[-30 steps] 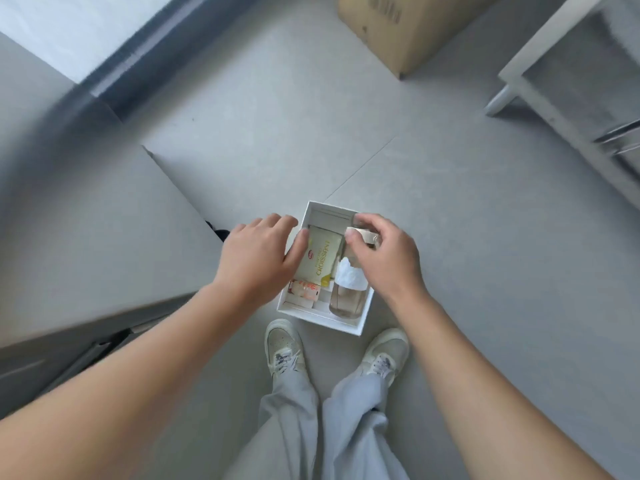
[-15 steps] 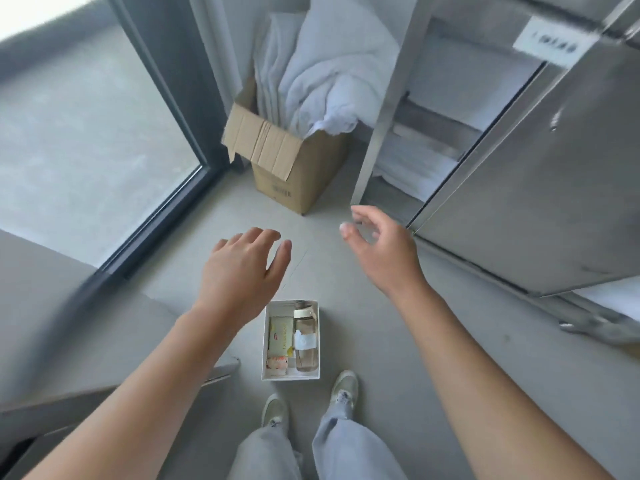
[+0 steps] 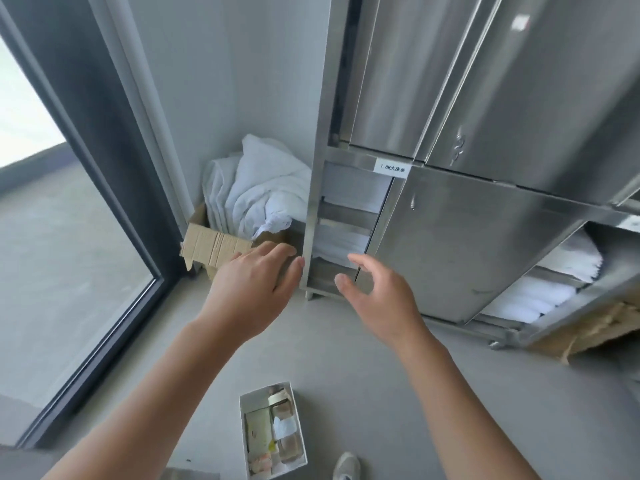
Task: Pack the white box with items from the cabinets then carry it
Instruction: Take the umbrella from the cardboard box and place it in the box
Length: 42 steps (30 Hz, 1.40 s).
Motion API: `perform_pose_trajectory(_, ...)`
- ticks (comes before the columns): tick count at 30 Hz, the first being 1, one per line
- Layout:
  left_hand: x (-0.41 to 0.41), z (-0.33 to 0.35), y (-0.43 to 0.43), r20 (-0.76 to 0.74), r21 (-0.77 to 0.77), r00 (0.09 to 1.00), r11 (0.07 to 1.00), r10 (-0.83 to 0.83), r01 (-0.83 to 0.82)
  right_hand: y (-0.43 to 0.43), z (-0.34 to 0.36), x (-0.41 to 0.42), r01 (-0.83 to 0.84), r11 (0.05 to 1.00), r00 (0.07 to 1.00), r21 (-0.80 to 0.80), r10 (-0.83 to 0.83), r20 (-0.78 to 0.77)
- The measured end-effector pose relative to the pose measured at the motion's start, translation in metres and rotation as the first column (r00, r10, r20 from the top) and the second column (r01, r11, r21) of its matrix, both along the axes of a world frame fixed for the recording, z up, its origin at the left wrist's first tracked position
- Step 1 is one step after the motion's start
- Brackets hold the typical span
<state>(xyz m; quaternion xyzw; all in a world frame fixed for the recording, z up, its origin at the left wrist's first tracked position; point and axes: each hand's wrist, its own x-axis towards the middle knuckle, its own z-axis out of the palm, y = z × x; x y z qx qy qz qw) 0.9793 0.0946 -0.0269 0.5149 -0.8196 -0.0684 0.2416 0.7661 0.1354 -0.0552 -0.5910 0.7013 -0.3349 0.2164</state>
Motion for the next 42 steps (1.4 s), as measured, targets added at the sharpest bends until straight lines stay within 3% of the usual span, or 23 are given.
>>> perform_pose_trajectory(10, -0.039, 0.061, 0.019, 0.110, -0.104, 0.986, 0.985, -0.123, 0.135, 0.043, 0.065, -0.047, 0.124, 0.982, 0.986, -0.139, -0.138, -0.097)
perform_pose_trajectory(17, -0.067, 0.111, 0.033, 0.114, -0.220, 0.986, 0.965, -0.122, 0.145, 0.057, 0.116, -0.083, 0.081, 0.966, 0.982, -0.244, -0.120, -0.148)
perform_pose_trajectory(26, -0.107, 0.120, 0.044, 0.142, -0.234, 0.979, 0.956, -0.145, 0.175, 0.074, 0.132, -0.117, 0.103, 0.943, 0.978, -0.317, -0.154, -0.138)
perform_pose_trajectory(35, -0.195, 0.128, 0.072, 0.138, -0.234, 0.943, 0.915, -0.304, 0.329, 0.139, 0.130, -0.189, 0.295, 0.901, 0.938, -0.318, -0.337, -0.085)
perform_pose_trajectory(42, -0.294, 0.154, 0.113, 0.160, -0.285, 0.850, 0.801, -0.502, 0.527, 0.221, 0.142, -0.276, 0.511, 0.792, 0.829, -0.333, -0.556, -0.051)
